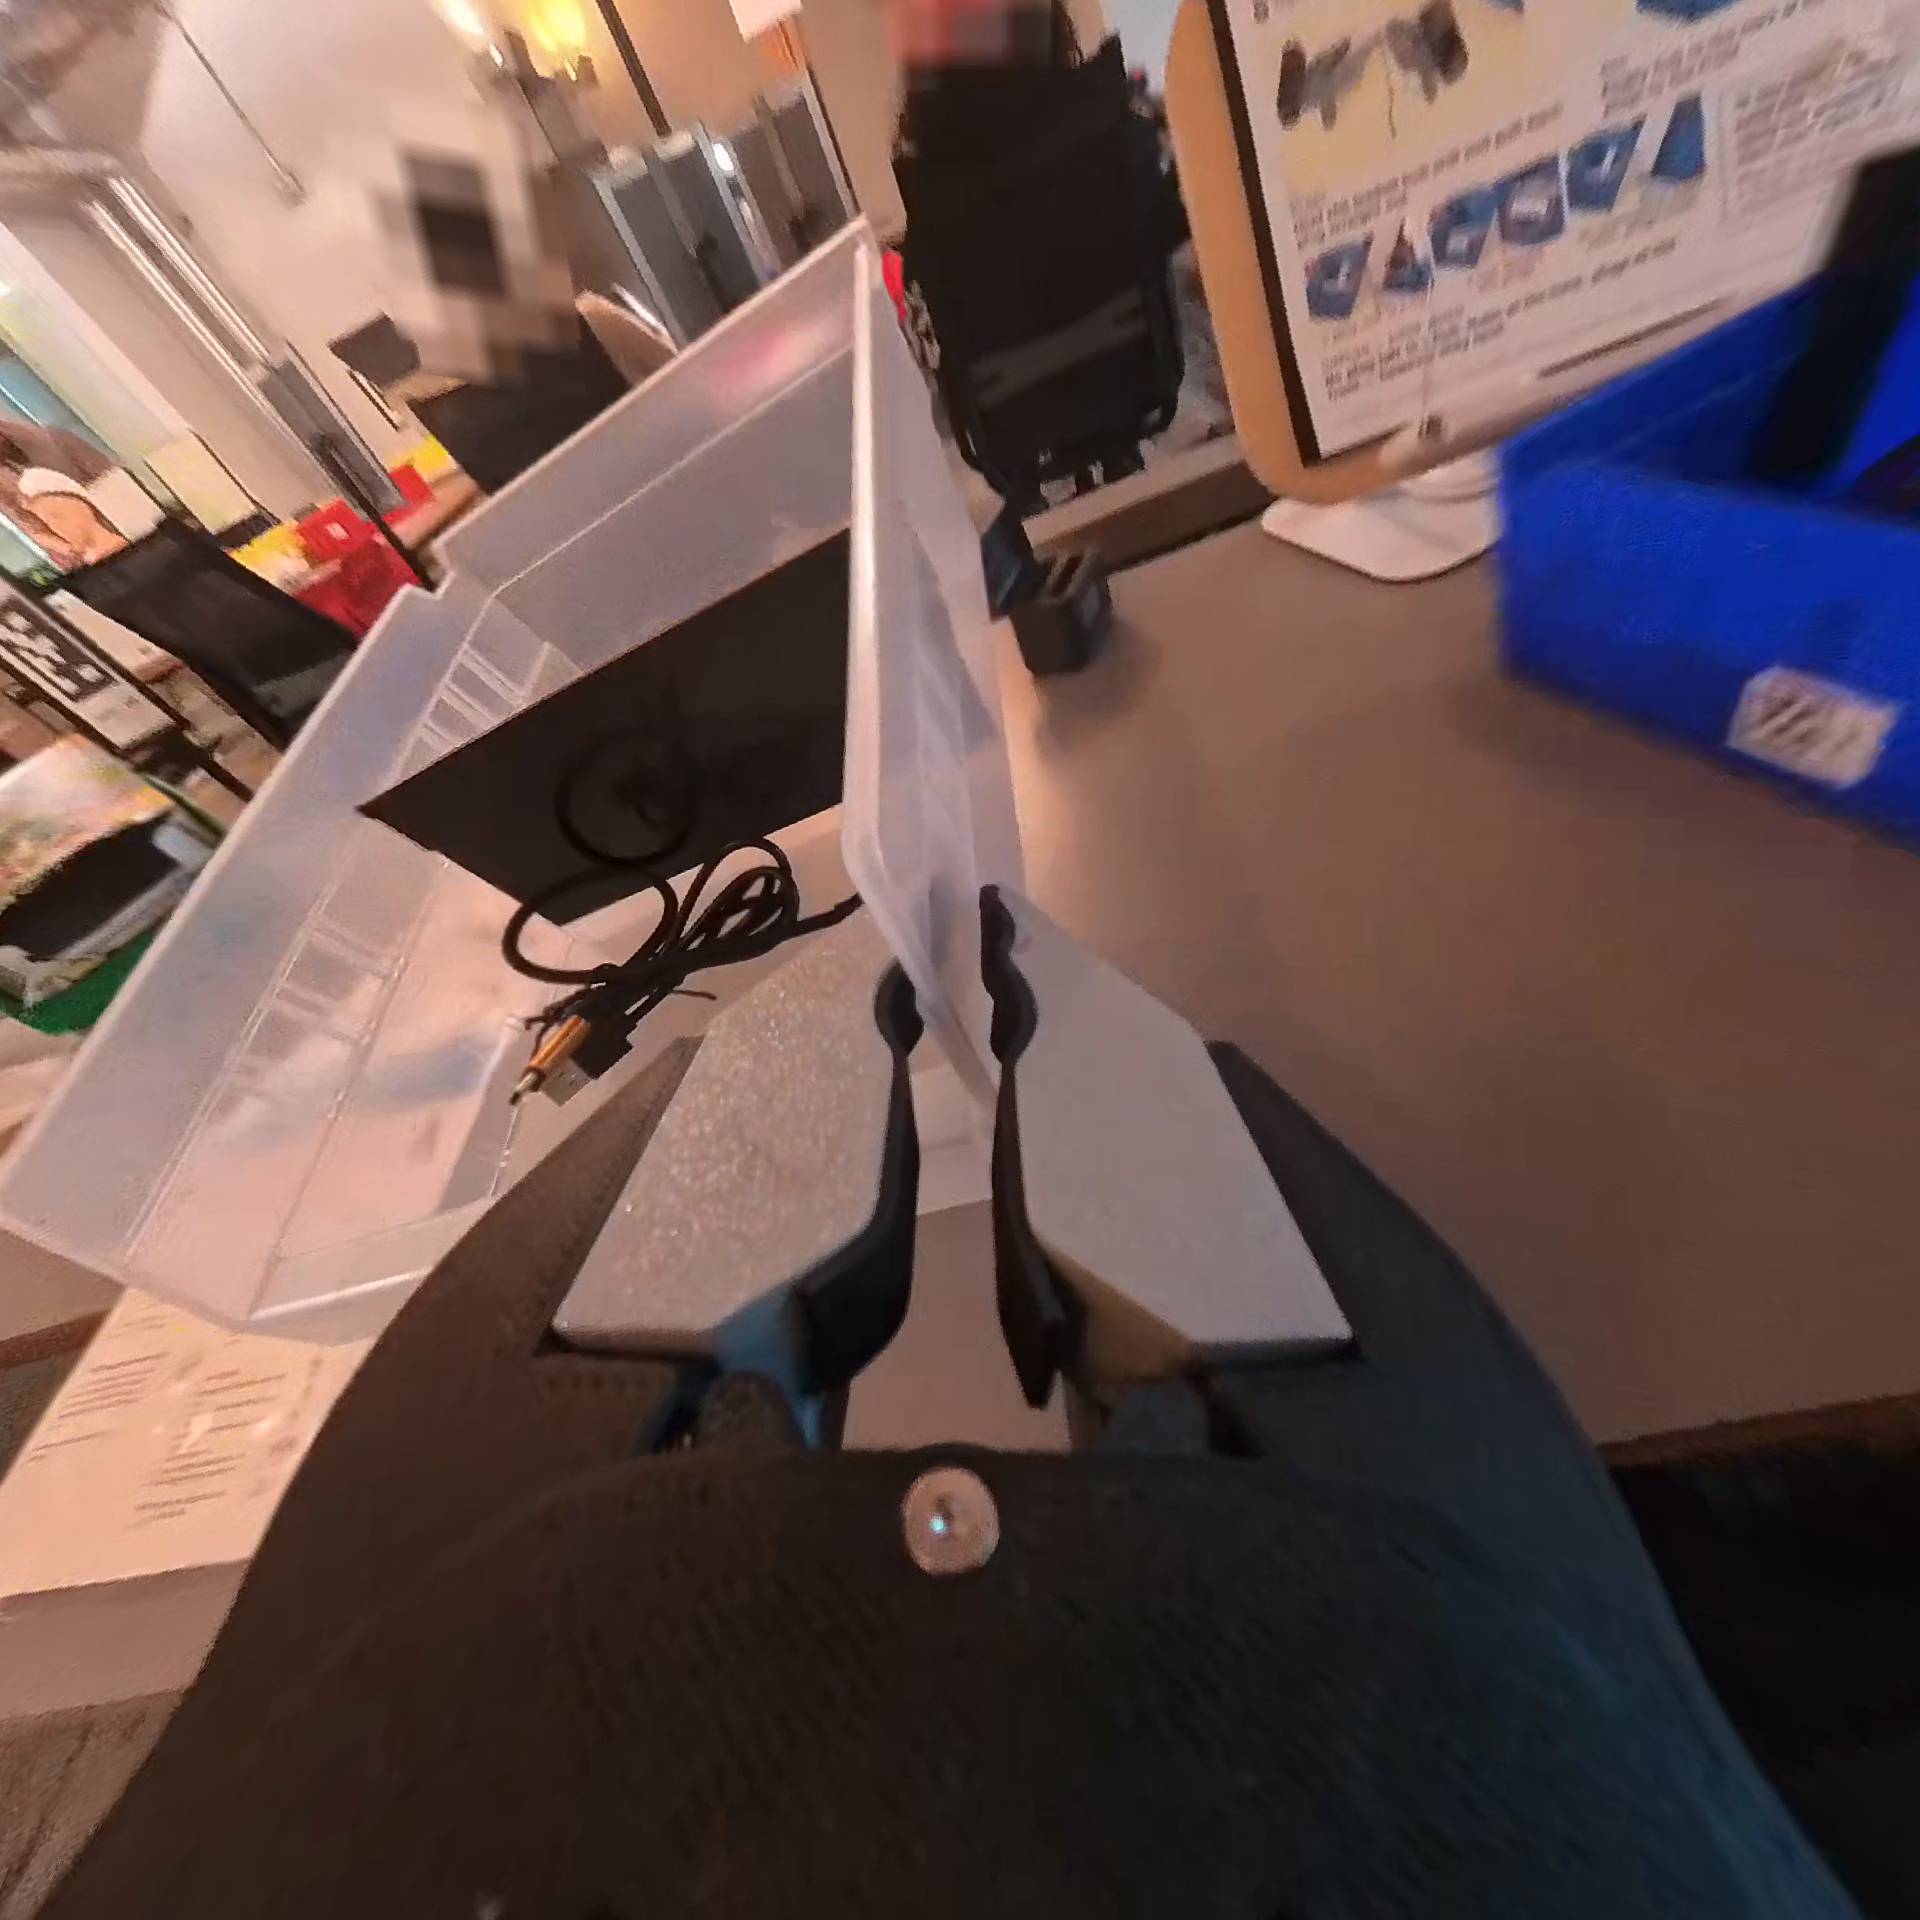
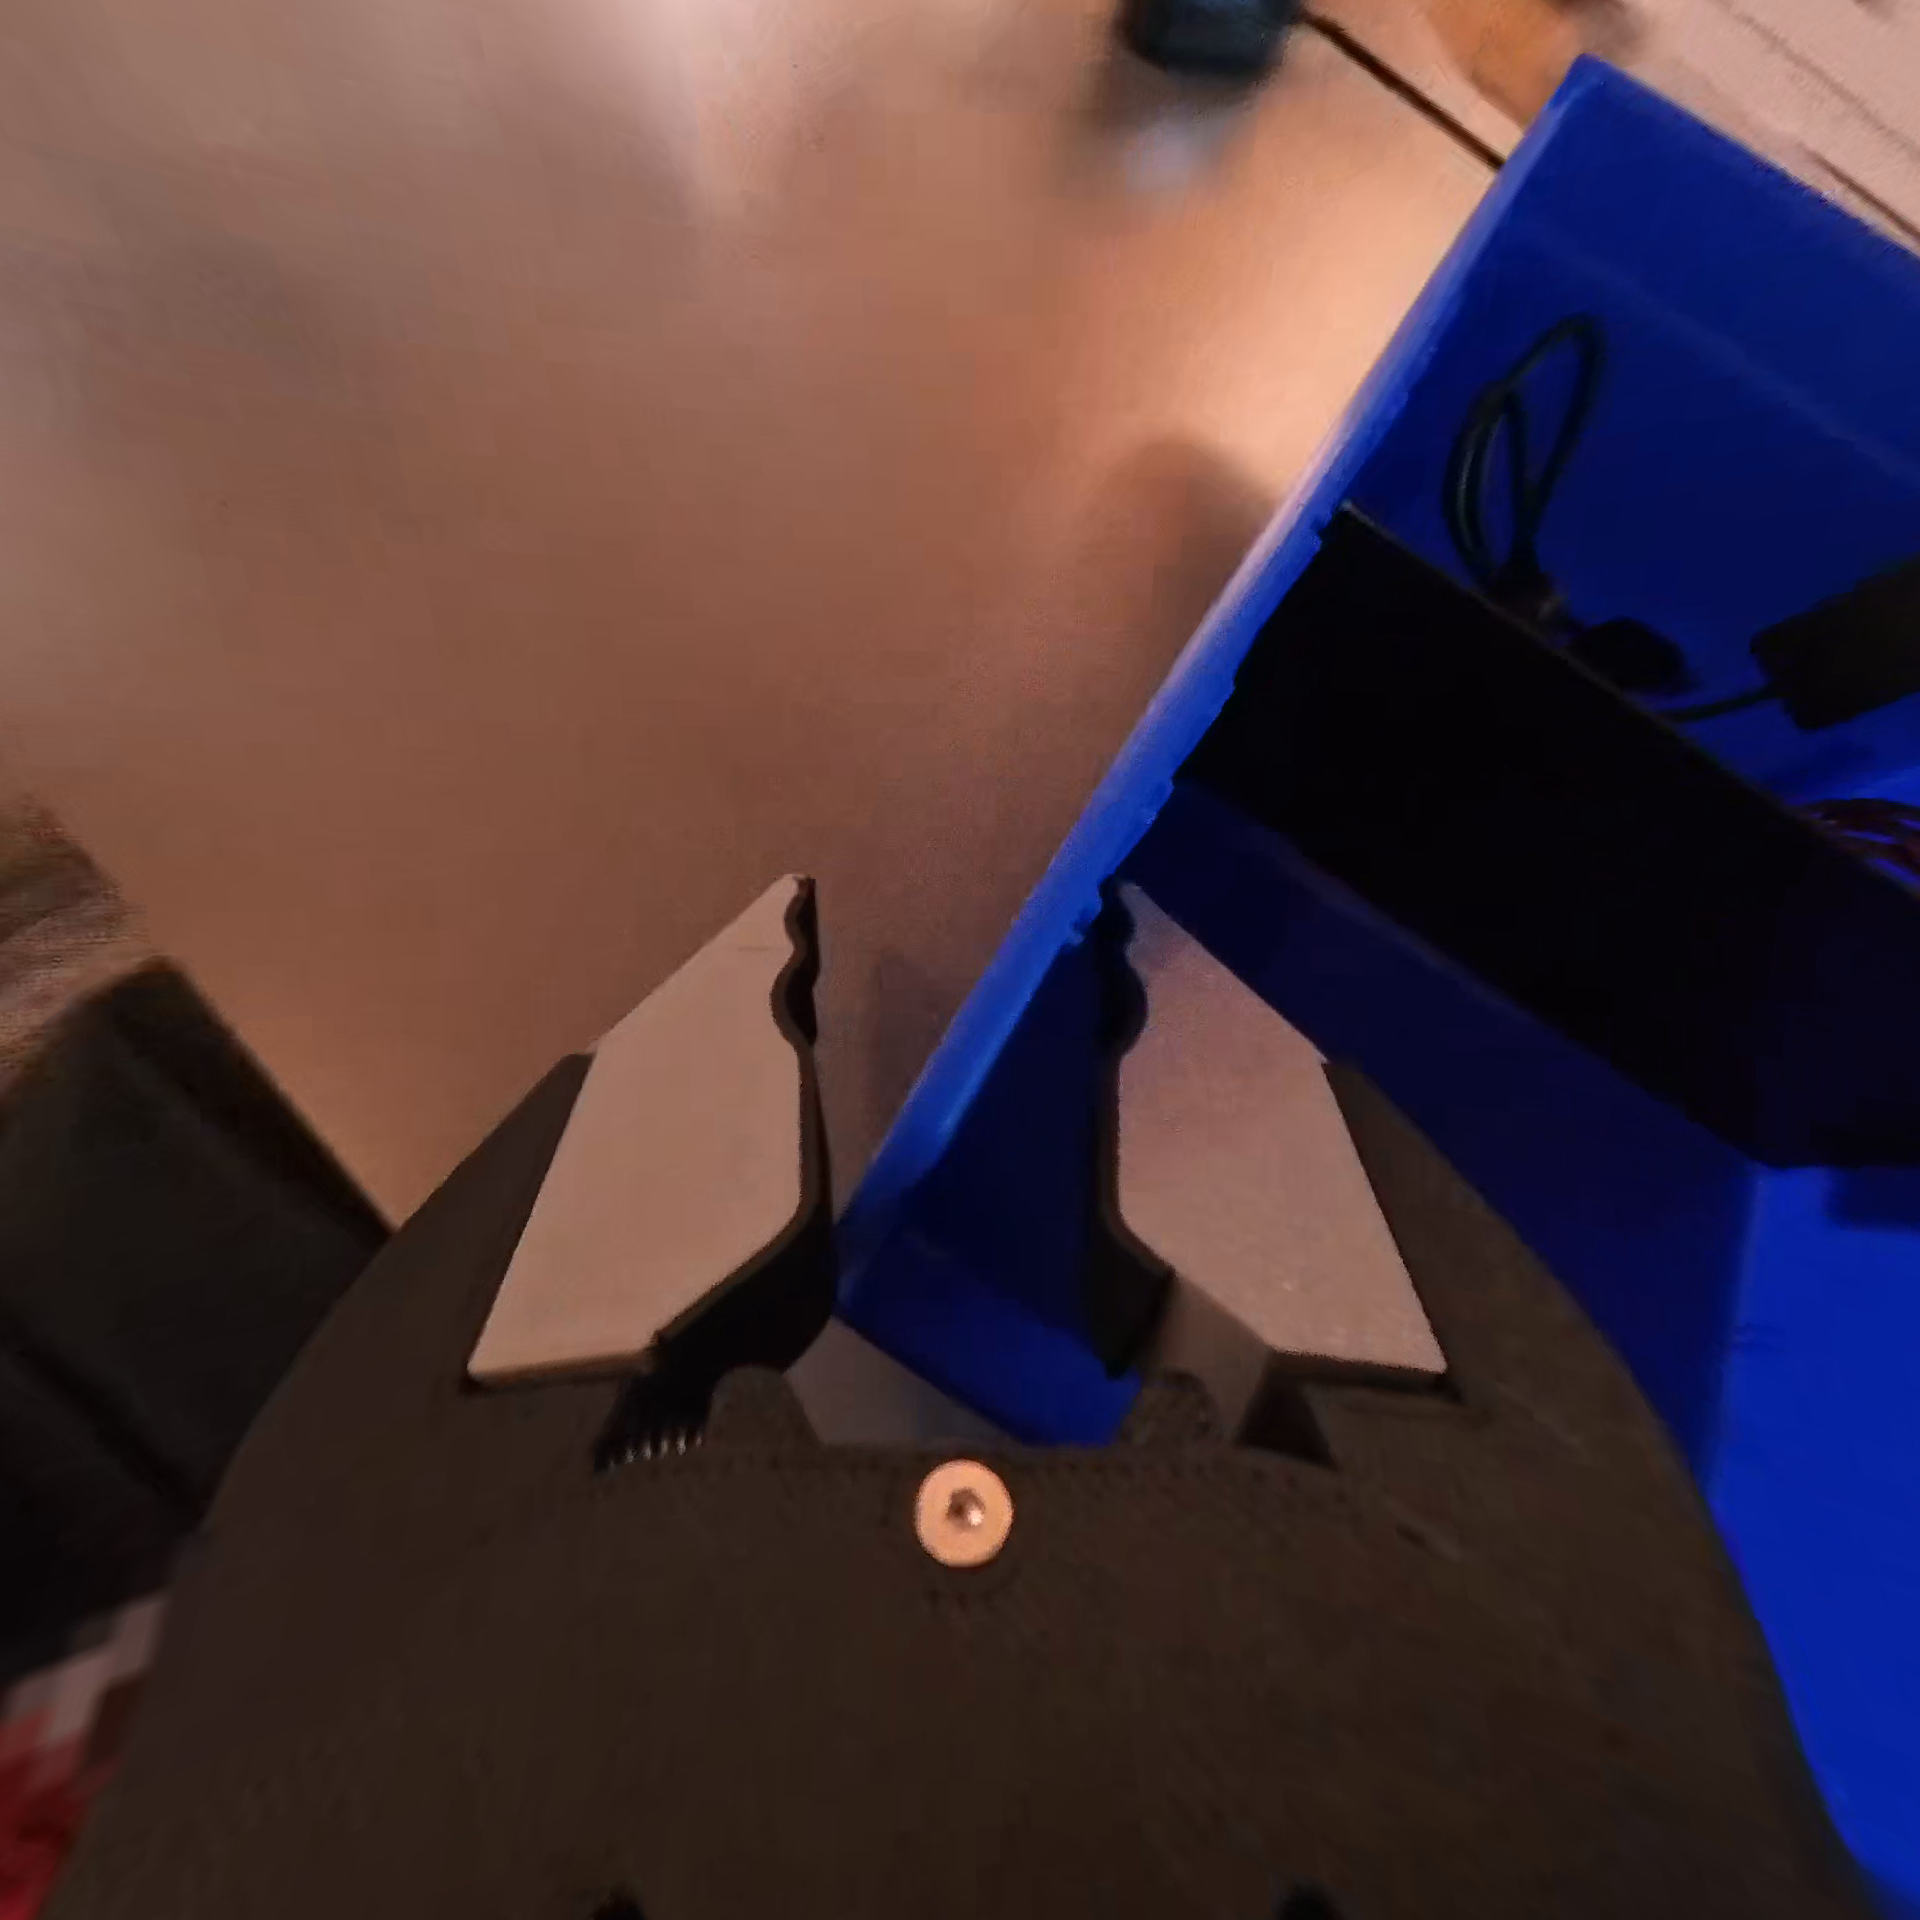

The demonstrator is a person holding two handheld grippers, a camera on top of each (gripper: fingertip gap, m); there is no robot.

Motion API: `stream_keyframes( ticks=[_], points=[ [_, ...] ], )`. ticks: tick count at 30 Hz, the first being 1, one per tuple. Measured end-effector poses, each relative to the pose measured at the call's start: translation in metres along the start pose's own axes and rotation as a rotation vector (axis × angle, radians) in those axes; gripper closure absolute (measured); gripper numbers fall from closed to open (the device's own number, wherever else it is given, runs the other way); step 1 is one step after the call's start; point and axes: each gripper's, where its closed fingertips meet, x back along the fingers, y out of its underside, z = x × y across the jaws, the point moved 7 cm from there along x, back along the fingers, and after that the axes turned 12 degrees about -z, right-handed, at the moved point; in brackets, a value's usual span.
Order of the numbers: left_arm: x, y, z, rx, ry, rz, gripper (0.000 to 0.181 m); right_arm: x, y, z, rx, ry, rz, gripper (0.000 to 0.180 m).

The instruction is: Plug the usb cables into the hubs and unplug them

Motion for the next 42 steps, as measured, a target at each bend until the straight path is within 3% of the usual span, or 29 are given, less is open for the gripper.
stream_keyframes(
  ticks=[5, 10, 14, 17, 26, 29, 30, 36, 42],
  points=[
    [0.024, -0.011, -0.007, 0.012, -0.059, 0.101, 0.175, -0.042, -0.093, -0.108, 0.056, -0.231, 0.074, 0.116],
    [0.039, -0.014, -0.007, -0.01, -0.103, 0.125, 0.175, 0.001, -0.136, -0.134, 0.001, -0.174, 0.275, 0.108],
    [0.048, -0.025, 0.014, -0.08, -0.077, 0.146, 0.175, 0.061, -0.109, -0.105, 0.086, -0.235, 0.367, 0.1],
    [0.057, -0.046, 0.053, -0.159, -0.011, 0.194, 0.175, 0.103, -0.074, -0.052, 0.107, -0.199, 0.382, 0.093],
    [0.044, -0.099, 0.243, -0.409, 0.375, 0.305, 0.175, 0.199, 0.023, 0.106, -0.074, -0.062, 0.349, 0.096],
    [0.022, -0.102, 0.306, -0.476, 0.475, 0.267, 0.099, 0.213, 0.042, 0.14, -0.139, -0.006, 0.319, 0.096],
    [0.013, -0.103, 0.325, -0.492, 0.497, 0.252, 0.173, 0.216, 0.046, 0.149, -0.155, 0.021, 0.327, 0.097],
    [-0.037, -0.102, 0.408, -0.484, 0.622, 0.158, 0.171, 0.214, 0.057, 0.167, -0.169, 0.02, 0.304, 0.098],
    [-0.052, -0.087, 0.45, -0.555, 0.672, 0.047, 0.17, 0.184, 0.06, 0.164, -0.139, 0.024, 0.188, 0.089]
  ],
)
